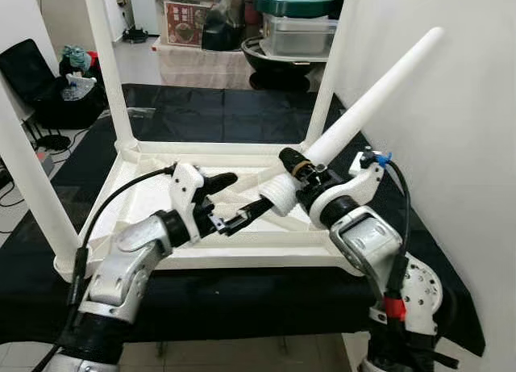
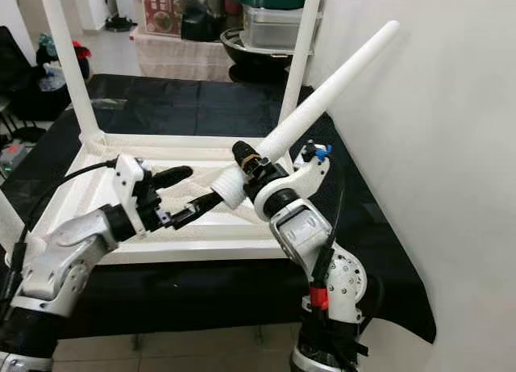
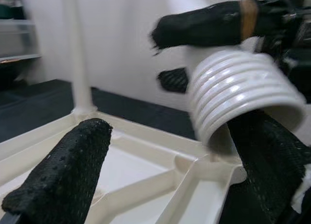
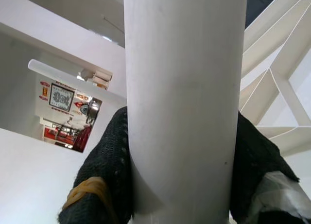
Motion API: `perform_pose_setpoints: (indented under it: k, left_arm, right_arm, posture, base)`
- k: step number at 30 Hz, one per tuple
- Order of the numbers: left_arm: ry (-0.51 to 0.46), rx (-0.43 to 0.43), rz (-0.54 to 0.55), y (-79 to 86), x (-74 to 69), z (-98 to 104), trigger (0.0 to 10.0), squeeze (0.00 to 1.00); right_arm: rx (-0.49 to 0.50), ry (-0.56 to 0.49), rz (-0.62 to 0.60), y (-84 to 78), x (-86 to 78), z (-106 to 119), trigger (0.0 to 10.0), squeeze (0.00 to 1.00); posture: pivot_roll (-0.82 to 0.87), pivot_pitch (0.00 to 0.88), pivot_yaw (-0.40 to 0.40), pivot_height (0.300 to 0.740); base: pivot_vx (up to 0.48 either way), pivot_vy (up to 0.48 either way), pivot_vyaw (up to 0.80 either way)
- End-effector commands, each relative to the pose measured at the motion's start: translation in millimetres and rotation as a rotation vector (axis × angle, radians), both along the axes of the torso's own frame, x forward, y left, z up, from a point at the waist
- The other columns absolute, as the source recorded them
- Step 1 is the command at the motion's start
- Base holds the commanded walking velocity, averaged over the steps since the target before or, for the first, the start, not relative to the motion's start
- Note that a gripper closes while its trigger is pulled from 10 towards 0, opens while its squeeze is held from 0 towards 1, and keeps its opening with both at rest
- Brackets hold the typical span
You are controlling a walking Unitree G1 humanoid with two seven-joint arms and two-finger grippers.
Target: Building children table
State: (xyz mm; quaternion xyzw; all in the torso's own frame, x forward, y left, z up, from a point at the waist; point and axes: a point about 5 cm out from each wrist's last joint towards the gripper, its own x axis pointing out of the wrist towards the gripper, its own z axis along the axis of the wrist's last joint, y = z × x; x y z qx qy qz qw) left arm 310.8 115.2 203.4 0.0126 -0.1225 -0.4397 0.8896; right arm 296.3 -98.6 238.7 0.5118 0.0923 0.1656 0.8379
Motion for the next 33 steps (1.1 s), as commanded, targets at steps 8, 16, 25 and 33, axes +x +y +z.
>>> perform_pose_setpoints:
  k: [8,16,25,33]
  left_arm:
    - [-0.002,0.003,-0.015,-8.8,4.3,-3,7.4,0.0]
    - [-0.032,-0.007,0.035,-6.1,8.8,-3,0.0,0.0]
    - [-0.057,-0.045,0.087,-1.9,13.6,-1,0.0,0.0]
    - [-0.069,-0.051,0.09,-2.8,14.5,0,0.0,0.0]
  right_arm:
    - [0.134,-0.039,0.086,27.6,-6.3,22,0.0,0.0]
    - [0.136,-0.036,0.093,28.0,-7.1,23,0.0,0.0]
    - [0.133,-0.04,0.106,29.0,-8.8,24,0.0,0.0]
    - [0.105,-0.024,0.102,27.4,-6.9,22,2.7,0.0]
  posture:
    - [0.05,0.0,-0.062,0.74]
    - [0.05,0.0,-0.063,0.74]
    - [0.05,0.0,-0.064,0.74]
    - [0.04,0.0,-0.065,0.74]
  base:
    - [0.0,0.0,0.0]
    - [0.0,0.0,0.0]
    - [0.0,0.0,0.0]
    - [0.0,0.0,0.0]
